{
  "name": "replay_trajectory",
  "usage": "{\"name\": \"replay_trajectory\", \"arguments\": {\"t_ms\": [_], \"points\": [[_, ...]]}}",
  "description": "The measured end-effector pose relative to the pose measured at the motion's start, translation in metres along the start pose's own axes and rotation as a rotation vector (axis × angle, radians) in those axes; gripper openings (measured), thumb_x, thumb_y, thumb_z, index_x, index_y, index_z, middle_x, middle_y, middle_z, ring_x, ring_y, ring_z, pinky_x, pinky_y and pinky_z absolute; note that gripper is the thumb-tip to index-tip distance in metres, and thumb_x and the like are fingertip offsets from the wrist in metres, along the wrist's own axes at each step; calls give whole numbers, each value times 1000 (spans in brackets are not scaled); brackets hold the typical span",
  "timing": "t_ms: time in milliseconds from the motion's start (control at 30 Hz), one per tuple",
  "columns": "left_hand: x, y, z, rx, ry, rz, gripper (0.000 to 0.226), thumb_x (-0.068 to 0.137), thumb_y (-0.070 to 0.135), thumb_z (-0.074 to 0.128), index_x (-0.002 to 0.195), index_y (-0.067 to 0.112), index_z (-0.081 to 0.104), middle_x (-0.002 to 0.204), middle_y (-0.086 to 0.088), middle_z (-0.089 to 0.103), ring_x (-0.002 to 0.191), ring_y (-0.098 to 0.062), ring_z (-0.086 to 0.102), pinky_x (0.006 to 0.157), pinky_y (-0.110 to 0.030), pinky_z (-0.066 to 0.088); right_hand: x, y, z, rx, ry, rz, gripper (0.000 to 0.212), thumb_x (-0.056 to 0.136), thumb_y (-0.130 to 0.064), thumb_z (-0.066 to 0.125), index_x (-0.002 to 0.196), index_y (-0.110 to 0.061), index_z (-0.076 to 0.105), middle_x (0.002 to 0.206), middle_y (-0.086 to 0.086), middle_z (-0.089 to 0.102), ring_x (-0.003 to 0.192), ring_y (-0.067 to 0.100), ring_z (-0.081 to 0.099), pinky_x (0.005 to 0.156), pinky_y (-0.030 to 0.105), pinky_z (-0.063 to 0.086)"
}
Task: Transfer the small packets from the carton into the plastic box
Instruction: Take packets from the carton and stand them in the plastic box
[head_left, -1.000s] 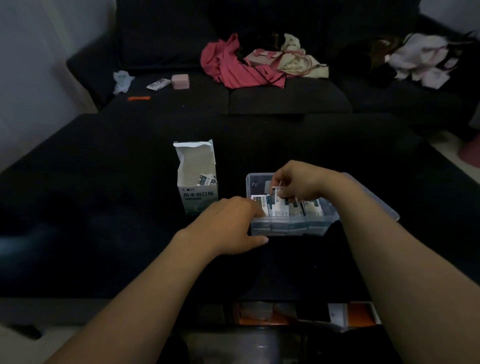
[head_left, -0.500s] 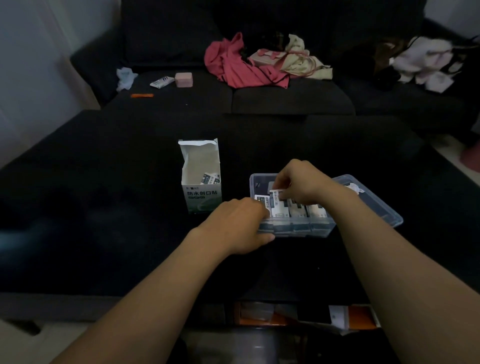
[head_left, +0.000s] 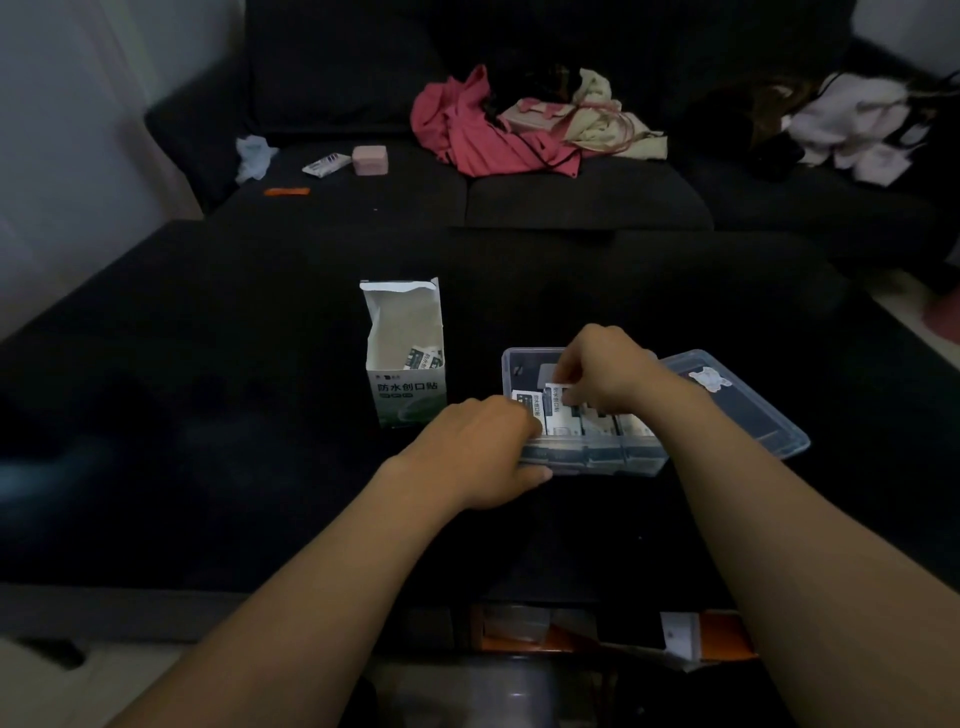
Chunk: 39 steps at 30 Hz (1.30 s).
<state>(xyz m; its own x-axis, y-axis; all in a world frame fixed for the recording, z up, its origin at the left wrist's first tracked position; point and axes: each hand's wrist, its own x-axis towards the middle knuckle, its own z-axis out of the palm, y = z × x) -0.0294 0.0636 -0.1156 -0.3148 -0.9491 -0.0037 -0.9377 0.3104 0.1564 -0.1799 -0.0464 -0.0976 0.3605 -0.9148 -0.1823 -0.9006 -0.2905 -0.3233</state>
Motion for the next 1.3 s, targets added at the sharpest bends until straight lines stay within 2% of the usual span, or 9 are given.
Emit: {"name": "replay_trajectory", "arguments": {"t_ms": [133,233,333,467,600,767,900,1067,1300], "points": [[-3,-4,-14,-160,135,3,47,87,60,65,122,30,64,120,8,66,104,-11,63,87,-37,56,-5,-5,-19,43,145,-68,28,87,-13,73,114,-20,70,120,2,65,108,16,62,92,31,52],[-11,-13,-39,-408,673,-94,29,87,49,69,101,24,69,94,7,67,84,-6,62,73,-25,53,-15,-19,-39,196,249,-228,26,87,-14,75,112,-19,74,110,-5,71,99,4,63,79,10,43],[-25,-39,-54,-502,1110,-473,24,82,38,69,95,20,62,88,2,62,74,-12,56,67,-27,47,-25,-46,-43,337,258,-381,21,88,-15,75,109,-20,77,97,-9,72,83,-1,66,70,7,46],[-33,-78,-41,-562,605,-984,68,84,47,71,138,11,49,134,-12,55,113,-30,60,87,-39,49,-29,-79,-23,398,160,-458,20,95,-14,67,111,-22,75,83,-15,69,56,4,66,56,14,51],[-31,-86,-27,-780,293,-863,35,102,33,49,121,9,65,93,-11,71,74,-30,76,63,-41,63,-23,-97,-4,265,128,-468,25,99,-23,60,122,-25,71,110,-6,70,65,-4,56,74,25,53],[-37,-76,-30,-637,357,-667,26,104,18,44,95,14,69,87,-7,69,74,-21,73,72,-47,63,-15,-103,15,48,163,-399,34,96,-30,61,130,-30,64,123,3,68,107,23,66,88,40,55],[-44,-63,-38,-381,578,-420,29,102,14,46,122,19,66,93,0,69,81,-15,67,76,-40,57,-15,-106,22,15,308,-456,33,94,-28,60,126,-28,62,122,-2,67,107,24,65,85,40,56],[-44,-54,-43,-364,621,-376,44,103,13,47,147,13,51,142,-9,60,130,-24,57,107,-40,49,-17,-110,25,-28,379,-499,50,93,-17,62,142,-20,51,144,1,53,125,24,55,96,37,48],[-41,-63,-35,-506,616,-388,34,103,12,48,129,23,66,94,5,69,76,-4,65,68,-21,53,-21,-116,26,-90,371,-310,26,95,-15,60,121,-14,63,120,7,62,100,28,65,75,37,49]]}}
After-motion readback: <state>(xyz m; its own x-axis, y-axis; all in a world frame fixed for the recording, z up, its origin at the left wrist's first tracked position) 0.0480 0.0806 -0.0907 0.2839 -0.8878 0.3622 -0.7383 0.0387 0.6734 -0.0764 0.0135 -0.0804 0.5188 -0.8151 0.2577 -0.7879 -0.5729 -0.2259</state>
